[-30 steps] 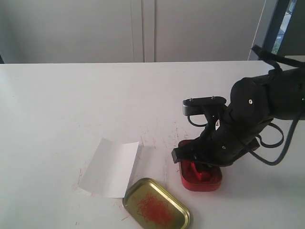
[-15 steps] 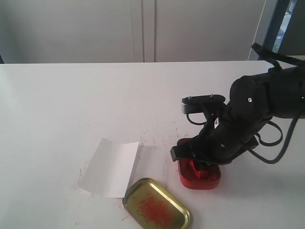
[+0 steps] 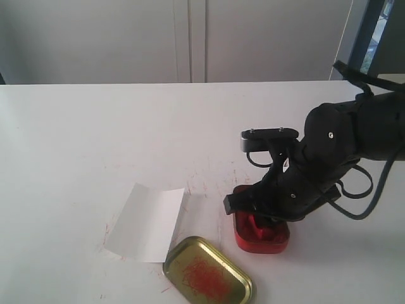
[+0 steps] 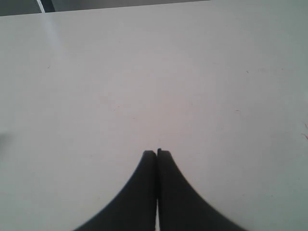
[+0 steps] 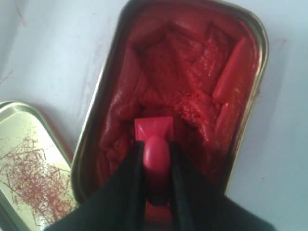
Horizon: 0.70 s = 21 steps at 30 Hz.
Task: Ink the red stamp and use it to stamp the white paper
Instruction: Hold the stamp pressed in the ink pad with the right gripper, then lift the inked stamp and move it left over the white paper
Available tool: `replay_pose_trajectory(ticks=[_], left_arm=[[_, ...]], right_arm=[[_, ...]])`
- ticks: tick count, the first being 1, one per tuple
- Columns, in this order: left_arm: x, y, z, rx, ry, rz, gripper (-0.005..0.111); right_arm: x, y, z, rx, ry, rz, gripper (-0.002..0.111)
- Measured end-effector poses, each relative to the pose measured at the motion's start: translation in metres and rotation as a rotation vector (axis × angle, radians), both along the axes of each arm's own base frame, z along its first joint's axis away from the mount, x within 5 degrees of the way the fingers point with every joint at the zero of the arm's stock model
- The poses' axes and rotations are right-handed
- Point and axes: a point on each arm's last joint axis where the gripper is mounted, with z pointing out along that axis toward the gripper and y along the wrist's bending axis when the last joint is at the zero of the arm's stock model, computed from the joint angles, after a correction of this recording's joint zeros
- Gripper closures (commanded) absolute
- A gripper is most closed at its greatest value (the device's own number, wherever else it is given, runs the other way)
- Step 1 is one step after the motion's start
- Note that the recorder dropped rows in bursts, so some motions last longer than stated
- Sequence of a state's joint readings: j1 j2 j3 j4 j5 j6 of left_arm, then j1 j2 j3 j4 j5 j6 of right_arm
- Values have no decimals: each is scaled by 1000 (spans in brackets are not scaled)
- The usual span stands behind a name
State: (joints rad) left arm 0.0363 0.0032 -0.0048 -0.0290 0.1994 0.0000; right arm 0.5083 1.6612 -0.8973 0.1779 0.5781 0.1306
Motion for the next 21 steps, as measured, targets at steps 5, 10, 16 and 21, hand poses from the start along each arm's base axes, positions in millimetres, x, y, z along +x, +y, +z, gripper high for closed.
replay_pose_trajectory(ticks=[5,10,16,21], left_arm=[[0,0,0,0,0,0,107],[0,0,0,0,0,0,107],[0,0,0,0,0,0,107],[0,0,0,0,0,0,107]], right_arm=[[4,3,11,3,-7,24,108],[8,5,5,-1,-20,34,108],[7,6,4,-8,11,42,108],[10,7,8,8,-22,36,108]])
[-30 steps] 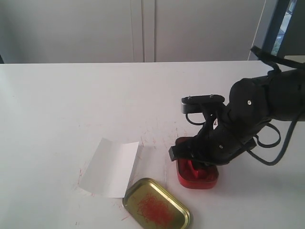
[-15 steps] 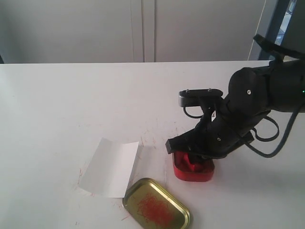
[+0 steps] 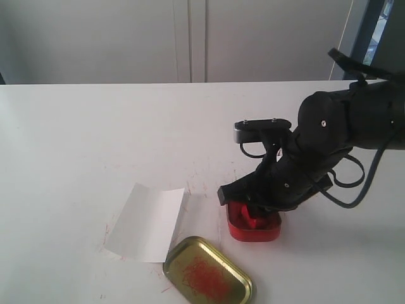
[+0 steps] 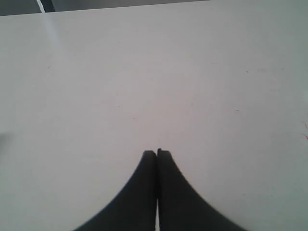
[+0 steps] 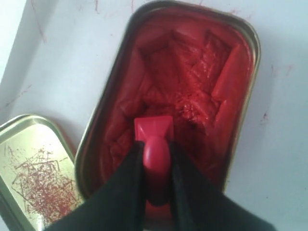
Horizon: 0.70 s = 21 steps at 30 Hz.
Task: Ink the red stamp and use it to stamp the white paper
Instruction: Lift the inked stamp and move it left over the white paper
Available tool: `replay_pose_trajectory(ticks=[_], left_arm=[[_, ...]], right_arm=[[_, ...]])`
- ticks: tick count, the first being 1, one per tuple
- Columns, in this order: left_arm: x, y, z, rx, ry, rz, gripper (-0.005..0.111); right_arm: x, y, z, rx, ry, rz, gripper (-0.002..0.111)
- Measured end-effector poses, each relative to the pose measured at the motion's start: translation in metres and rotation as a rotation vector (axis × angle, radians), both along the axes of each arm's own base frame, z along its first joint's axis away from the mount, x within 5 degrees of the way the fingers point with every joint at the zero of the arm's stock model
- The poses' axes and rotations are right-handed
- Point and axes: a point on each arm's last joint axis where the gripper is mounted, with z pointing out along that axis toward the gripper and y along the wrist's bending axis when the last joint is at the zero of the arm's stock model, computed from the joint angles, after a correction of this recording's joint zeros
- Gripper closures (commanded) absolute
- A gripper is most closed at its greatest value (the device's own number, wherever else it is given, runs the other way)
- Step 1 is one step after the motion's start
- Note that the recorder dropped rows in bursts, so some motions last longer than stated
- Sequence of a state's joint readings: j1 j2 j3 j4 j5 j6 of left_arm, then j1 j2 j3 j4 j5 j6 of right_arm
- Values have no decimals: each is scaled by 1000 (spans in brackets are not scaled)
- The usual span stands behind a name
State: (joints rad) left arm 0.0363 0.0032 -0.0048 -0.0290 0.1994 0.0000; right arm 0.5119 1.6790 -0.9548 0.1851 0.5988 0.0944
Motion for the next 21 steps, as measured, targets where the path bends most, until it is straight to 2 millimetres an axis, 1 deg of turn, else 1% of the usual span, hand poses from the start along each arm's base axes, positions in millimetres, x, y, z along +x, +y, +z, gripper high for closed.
replay_pose_trajectory(ticks=[11,21], left_arm=[[0,0,0,0,0,0,107],[0,0,0,0,0,0,107]], right_arm=[[0,-2,-4,-32,-5,26,108],[0,-3,18,17,-109,19,108]])
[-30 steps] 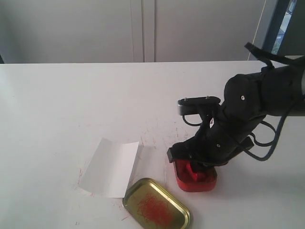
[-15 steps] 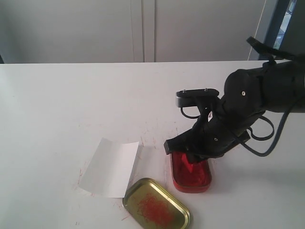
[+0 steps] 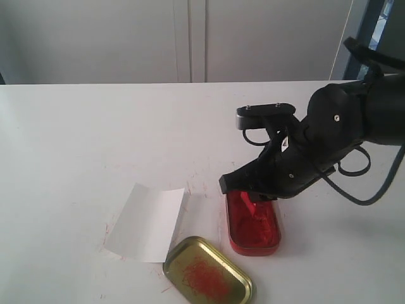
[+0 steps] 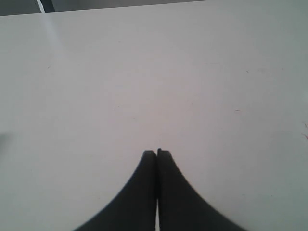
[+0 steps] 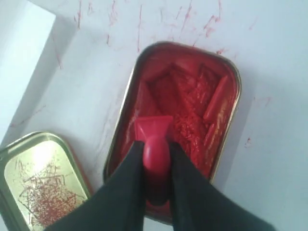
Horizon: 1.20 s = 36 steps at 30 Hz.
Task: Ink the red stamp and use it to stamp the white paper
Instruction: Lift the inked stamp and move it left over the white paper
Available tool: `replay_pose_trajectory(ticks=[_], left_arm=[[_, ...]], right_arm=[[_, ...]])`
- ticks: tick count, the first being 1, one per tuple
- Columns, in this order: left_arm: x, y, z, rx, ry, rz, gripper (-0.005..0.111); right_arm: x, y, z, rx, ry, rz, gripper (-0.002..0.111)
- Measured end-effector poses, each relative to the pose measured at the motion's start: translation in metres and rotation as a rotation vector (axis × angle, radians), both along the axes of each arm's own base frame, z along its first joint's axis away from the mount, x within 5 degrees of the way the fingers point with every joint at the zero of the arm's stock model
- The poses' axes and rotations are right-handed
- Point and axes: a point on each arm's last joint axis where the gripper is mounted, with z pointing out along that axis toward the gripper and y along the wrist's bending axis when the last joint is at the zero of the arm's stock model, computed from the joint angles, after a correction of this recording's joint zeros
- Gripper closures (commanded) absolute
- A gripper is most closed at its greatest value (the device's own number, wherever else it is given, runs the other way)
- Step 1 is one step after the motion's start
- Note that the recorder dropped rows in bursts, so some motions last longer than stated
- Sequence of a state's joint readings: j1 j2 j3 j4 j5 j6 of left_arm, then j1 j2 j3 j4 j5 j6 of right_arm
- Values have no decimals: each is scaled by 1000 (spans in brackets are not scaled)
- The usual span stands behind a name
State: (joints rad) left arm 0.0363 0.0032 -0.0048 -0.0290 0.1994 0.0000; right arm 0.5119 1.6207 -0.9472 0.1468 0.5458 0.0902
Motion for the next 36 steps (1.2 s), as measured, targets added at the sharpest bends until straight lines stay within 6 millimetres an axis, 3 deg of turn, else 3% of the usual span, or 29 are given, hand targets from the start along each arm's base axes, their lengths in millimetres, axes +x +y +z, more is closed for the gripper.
replay_pose_trajectory(ticks=[10,21,36], left_arm=[[0,0,0,0,0,0,107],[0,0,0,0,0,0,107],[0,0,0,0,0,0,107]], right_arm=[[3,27,19,38,-97,90,108],[9,82,30,67,-127,210,108],[16,146,1,11,-49,344,108]])
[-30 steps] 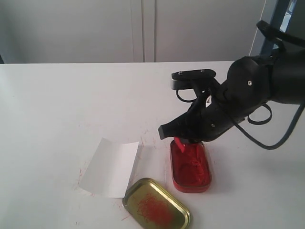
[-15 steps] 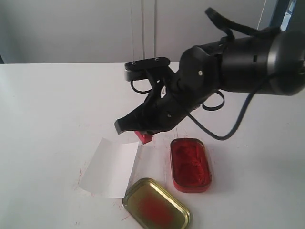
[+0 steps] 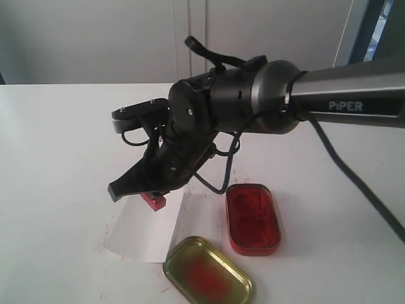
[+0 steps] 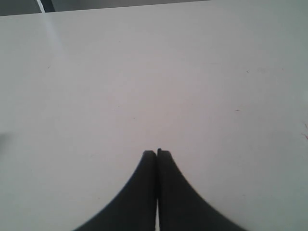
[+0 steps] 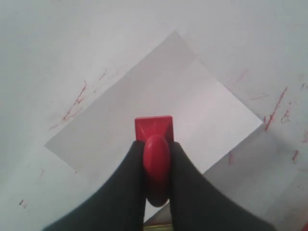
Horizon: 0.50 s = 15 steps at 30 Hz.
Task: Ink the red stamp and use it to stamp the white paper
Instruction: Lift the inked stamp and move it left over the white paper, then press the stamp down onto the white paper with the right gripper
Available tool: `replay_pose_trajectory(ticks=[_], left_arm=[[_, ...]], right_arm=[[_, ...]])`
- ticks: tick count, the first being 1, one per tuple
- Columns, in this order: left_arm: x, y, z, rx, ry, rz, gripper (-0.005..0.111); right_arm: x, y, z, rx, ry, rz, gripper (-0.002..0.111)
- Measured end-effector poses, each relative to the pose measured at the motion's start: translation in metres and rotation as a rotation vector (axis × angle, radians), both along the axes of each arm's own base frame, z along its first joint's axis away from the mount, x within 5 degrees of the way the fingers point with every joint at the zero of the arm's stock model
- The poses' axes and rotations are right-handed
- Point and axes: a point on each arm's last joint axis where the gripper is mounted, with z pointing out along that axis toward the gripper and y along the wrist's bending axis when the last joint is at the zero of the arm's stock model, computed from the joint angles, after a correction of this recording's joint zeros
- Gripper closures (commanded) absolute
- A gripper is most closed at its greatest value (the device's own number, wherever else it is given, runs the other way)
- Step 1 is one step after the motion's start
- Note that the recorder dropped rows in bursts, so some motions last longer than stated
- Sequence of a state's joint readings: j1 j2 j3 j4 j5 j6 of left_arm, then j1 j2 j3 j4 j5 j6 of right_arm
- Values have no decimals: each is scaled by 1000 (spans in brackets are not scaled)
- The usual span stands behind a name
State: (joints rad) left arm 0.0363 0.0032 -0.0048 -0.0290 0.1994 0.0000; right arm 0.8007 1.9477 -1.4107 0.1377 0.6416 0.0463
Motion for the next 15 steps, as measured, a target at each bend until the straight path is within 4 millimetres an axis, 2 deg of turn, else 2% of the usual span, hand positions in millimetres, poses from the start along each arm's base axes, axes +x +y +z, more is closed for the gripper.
replay_pose_trajectory(ticks=[8,15], left_arm=[[0,0,0,0,0,0,107],[0,0,0,0,0,0,107]], right_arm=[[-3,13,-34,-92,8,144,108],[2,16,-41,-90,-47,182,108]])
